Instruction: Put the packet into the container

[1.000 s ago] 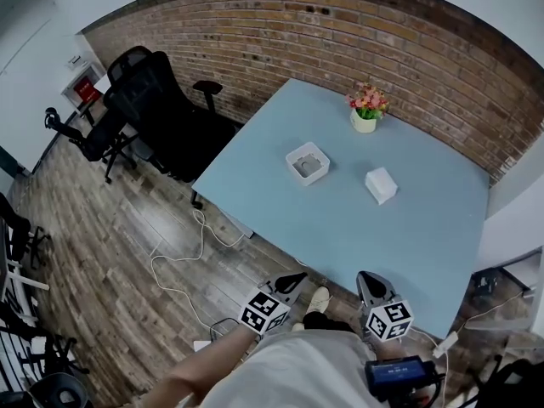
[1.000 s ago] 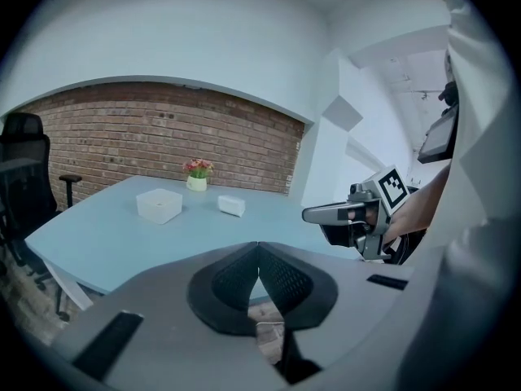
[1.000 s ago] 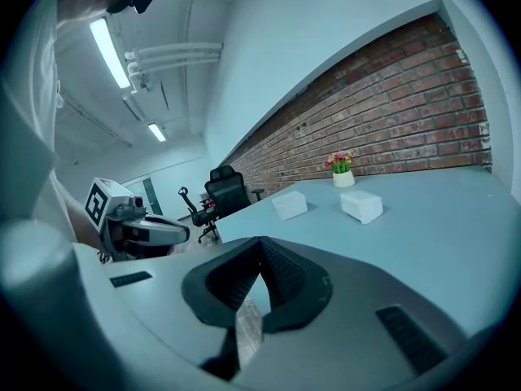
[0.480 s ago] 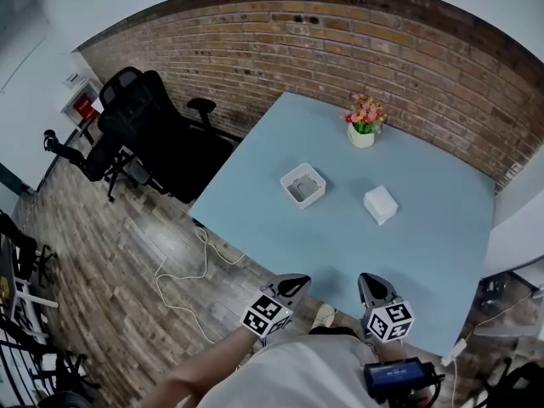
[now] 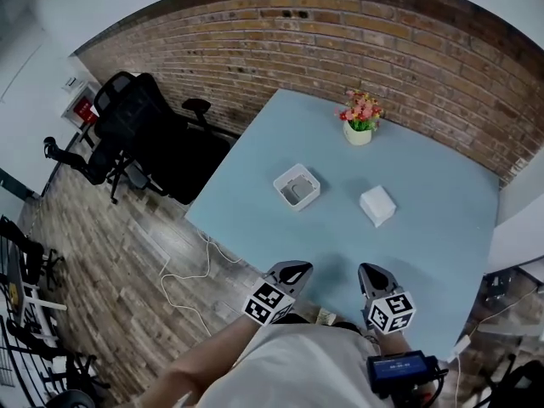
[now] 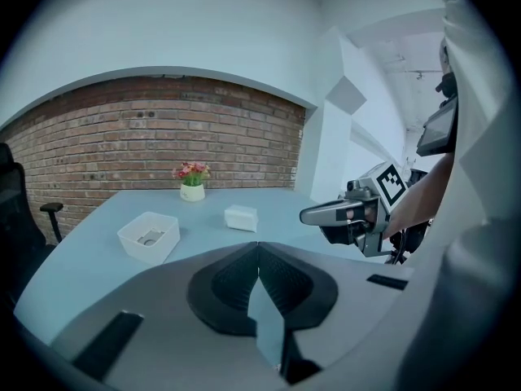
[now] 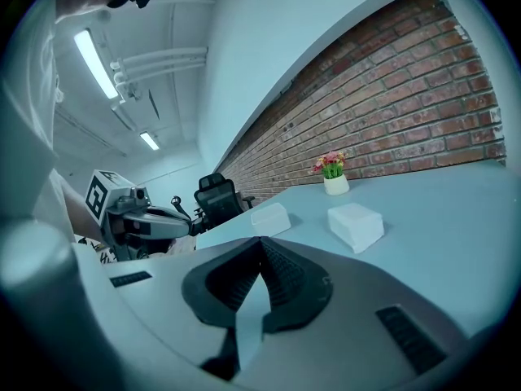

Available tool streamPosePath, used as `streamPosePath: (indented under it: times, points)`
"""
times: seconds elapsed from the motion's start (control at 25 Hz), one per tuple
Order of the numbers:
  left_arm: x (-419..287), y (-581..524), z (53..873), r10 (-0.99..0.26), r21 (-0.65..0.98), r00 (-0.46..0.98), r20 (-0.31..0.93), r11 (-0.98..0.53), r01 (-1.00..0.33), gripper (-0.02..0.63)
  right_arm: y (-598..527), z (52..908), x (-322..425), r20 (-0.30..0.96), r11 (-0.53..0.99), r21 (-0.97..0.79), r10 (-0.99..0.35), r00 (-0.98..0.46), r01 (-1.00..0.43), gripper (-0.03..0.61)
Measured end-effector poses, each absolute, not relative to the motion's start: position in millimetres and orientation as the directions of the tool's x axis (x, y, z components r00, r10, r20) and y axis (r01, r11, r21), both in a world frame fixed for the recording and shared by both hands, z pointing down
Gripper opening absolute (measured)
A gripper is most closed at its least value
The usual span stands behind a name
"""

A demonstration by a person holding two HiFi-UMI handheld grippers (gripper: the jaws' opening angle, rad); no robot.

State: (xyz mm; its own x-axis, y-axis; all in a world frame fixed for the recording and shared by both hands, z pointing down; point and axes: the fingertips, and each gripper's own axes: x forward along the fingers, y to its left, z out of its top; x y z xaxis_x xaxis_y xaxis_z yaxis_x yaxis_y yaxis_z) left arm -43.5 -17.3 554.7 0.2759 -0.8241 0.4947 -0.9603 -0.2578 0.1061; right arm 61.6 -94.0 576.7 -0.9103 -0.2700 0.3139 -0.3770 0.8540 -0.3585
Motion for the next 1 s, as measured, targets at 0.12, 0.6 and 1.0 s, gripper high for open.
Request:
streamPosePath:
  times: [0.12, 0.6, 1.0]
  points:
    - [-40.2, -25.6, 556.1, -0.804, 0.089, 0.302, 0.512, -0.301, -0.95, 0.011, -93.6, 577.5, 63.7, 0.307, 0.841, -0.377, -0.281, -0.909, -0.387, 0.009]
    - [-22.6, -101.0, 567.6, -0.677, -0.107, 0.438, 0.592, -0.605, -0.789, 0.012, -109.0, 590.3, 102.4, 0.321, 0.714, -0.422, -0.459, -0.829, -0.559, 0.009]
    - [-18.8, -169.6, 605.0, -0.559, -0.25, 0.415, 0.718, -0.763, -0.596, 0.012, -122.1, 589.0, 125.7, 0.346, 0.577, -0.425, -0.609, -0.714, -0.697, 0.009]
